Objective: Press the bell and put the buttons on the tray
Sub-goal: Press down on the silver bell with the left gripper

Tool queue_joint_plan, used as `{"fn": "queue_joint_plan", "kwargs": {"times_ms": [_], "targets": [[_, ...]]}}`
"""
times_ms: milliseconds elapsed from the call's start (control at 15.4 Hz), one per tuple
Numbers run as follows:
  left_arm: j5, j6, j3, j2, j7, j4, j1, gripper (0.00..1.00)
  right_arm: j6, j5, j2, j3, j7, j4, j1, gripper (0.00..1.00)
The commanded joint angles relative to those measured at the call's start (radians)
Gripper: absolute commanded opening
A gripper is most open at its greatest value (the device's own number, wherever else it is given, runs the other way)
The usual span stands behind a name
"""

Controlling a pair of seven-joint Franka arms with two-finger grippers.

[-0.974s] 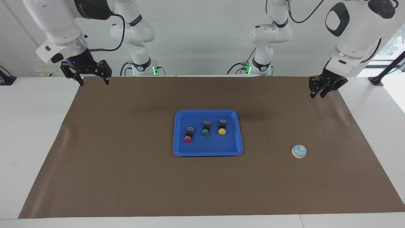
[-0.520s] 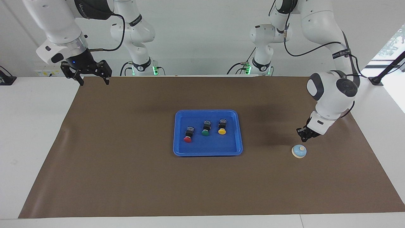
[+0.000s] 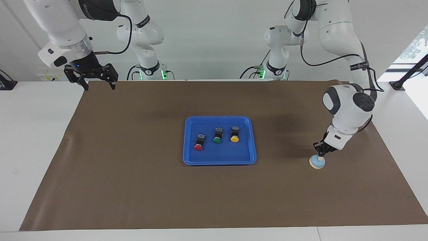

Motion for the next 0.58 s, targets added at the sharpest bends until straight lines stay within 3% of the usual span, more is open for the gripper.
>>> {"fn": "queue_joint_plan", "kwargs": {"times_ms": [0, 195, 260, 390, 455, 520], "targets": [[-0.005, -0.162, 0.001, -0.014, 0.007, 0.103, 0.006, 0.00, 0.006, -0.011, -0.016, 0.008, 0.018, -0.016, -0.006, 1.00], [-0.005, -0.293, -0.002, -0.134, 0.007, 0.101, 0.004, 0.00, 0.006, -0.011, -0.014, 0.008, 0.018, -0.015, -0.006, 1.00], [-0.007, -0.334, -0.002, -0.165, 0.005, 0.103, 0.001, 0.06, 0.006, -0.011, -0.016, 0.008, 0.018, -0.015, -0.006, 1.00], [-0.007, -0.393, -0.002, -0.254, 0.005, 0.095, -0.005, 0.81, 0.006, -0.011, -0.014, 0.008, 0.018, -0.015, -0.006, 1.00], [-0.007, -0.413, -0.002, -0.298, 0.007, 0.089, -0.005, 1.00, 0.006, -0.011, -0.016, 0.008, 0.018, -0.015, -0.006, 1.00], [-0.007, -0.443, -0.002, -0.339, -0.001, 0.089, -0.004, 1.00, 0.006, -0.011, -0.016, 0.008, 0.018, -0.016, -0.006, 1.00]]}}
